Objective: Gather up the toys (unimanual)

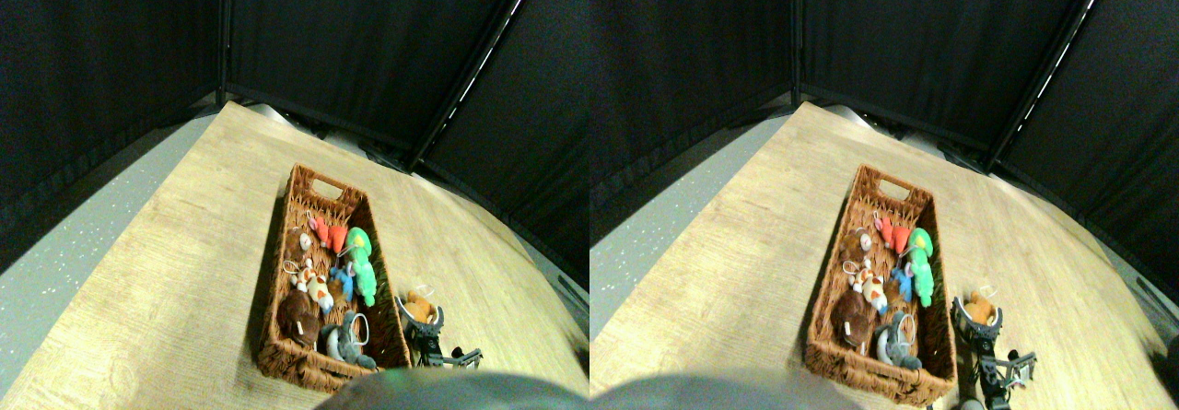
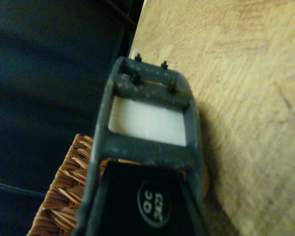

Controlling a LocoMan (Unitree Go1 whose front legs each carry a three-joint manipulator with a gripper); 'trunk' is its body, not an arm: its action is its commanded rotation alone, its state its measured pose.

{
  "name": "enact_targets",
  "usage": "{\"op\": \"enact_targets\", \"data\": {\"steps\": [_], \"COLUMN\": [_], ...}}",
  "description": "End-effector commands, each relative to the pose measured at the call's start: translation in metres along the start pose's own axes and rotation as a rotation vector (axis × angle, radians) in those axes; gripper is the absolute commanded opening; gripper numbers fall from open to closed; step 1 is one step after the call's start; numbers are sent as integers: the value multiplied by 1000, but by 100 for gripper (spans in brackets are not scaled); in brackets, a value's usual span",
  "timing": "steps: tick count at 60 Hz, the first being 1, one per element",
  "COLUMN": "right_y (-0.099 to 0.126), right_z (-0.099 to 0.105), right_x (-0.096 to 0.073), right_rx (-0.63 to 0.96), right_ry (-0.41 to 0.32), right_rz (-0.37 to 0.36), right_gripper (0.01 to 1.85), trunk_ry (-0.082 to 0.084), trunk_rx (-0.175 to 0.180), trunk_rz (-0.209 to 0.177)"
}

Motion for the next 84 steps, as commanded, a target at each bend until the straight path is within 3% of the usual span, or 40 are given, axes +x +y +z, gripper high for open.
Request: {"op": "enact_targets", "data": {"steps": [1,16,19,21,23,25,26,32,43,45,49,53,65,78,84], "right_y": [-3,-1,2,4,7,9,10,16,28,31,39,53,92,125,135], "right_z": [1,6,6,7,6,5,5,4,5,5,4,2,-3,-15,-24], "right_x": [3,4,4,4,2,0,0,-2,-3,-3,-5,-6,-4,-10,-11], "right_rx": [-12,-13,-19,-4,1,1,-3,9,-33,-33,-71,-158,-213,-292,-269], "right_ry": [-10,-37,-42,-48,-97,-127,-158,-184,-160,-129,-144,-119,-35,-3,57], "right_rz": [-1,19,22,36,31,29,33,34,69,82,97,119,182,203,196], "right_gripper": [77,60,51,33,13,6,6,6,6,6,6,6,6,6,6], "trunk_ry": [6,12,12,12,12,12,12,12,8,4,-1,-4,-18,-32,-40], "trunk_rx": [-7,1,3,3,3,3,3,5,7,6,3,2,-7,-33,-46], "trunk_rz": [7,3,0,0,0,0,0,-3,-9,-10,-10,-12,-14,0,10]}}
